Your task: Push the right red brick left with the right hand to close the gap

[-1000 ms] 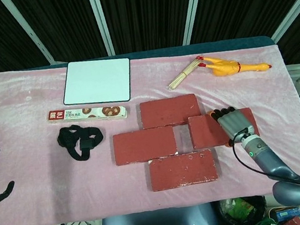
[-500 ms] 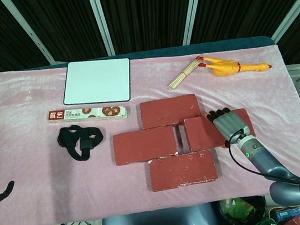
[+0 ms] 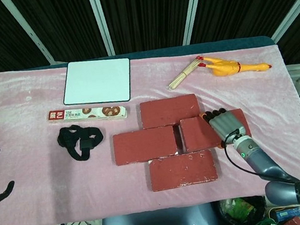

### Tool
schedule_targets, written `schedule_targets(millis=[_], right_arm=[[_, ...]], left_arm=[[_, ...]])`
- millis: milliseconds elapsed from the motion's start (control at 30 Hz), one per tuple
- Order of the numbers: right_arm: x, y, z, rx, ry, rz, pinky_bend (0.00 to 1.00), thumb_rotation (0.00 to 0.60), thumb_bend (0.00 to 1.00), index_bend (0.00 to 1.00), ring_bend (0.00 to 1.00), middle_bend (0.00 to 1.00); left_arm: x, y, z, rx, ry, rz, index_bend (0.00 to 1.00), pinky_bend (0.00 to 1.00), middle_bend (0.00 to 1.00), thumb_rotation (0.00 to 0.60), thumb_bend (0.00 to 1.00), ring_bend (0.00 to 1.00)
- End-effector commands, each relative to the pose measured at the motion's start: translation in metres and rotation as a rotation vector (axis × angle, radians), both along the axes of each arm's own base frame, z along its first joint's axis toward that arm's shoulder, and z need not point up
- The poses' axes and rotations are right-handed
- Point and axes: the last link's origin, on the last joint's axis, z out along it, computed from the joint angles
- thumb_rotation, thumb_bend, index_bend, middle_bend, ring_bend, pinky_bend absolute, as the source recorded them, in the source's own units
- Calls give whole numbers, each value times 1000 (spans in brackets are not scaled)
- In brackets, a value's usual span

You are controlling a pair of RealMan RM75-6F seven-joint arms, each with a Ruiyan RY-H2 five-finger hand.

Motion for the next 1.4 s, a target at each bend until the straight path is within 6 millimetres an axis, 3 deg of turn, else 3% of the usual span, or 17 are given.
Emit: schedule_targets(millis=[33,1400], right_arm=[[3,0,-1,2,-7,-3,160,600,265,176,333,311],[20,3,-22,-5,-19,4,163,600,264,186,333,309]], left_arm=[[0,0,0,0,0,0,106,0,60,600,242,0],[0,0,-1,-2,2,5,106,0,60,600,242,0]])
